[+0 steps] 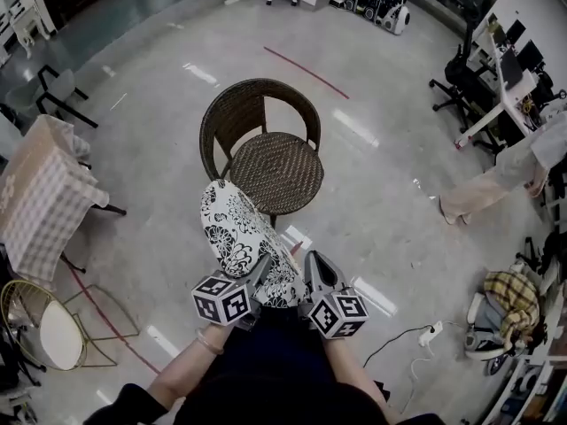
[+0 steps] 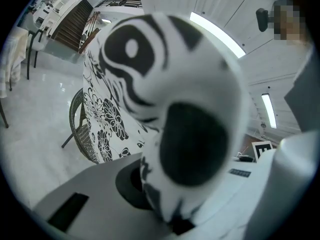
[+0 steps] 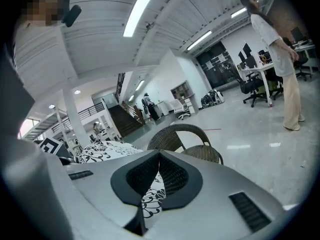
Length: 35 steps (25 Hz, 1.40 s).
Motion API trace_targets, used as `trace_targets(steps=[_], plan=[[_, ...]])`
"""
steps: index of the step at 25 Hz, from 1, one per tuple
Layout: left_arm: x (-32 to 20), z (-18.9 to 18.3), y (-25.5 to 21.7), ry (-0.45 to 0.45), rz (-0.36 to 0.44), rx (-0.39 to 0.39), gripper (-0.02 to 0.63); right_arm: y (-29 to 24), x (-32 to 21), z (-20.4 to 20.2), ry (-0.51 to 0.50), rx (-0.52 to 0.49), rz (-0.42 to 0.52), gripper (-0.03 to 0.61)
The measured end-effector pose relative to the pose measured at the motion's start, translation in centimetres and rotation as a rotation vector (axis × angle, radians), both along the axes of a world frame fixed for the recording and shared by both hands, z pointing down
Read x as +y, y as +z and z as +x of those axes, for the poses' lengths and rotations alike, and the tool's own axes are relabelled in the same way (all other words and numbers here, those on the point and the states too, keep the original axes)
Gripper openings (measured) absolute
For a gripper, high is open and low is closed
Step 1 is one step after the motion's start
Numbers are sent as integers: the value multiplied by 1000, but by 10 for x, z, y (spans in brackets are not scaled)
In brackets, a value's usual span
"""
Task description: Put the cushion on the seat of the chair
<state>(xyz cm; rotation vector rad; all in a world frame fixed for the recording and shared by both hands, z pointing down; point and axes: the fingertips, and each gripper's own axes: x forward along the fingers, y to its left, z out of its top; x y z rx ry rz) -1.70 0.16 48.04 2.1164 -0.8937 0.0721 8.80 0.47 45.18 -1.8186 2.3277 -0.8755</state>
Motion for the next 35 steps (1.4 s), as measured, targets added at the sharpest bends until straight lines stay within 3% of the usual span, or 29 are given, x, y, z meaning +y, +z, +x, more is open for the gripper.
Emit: trace_targets(steps=[19, 25, 35], plan=[[-130, 61, 27, -25, -54, -37, 26, 17, -141, 53, -85, -38, -39, -8], [-165, 82, 34, 26, -60, -39, 26, 24, -169, 67, -56, -115, -49, -8], [-221, 113, 49, 110, -77, -36, 26, 22, -206, 91, -4, -123, -29, -8]])
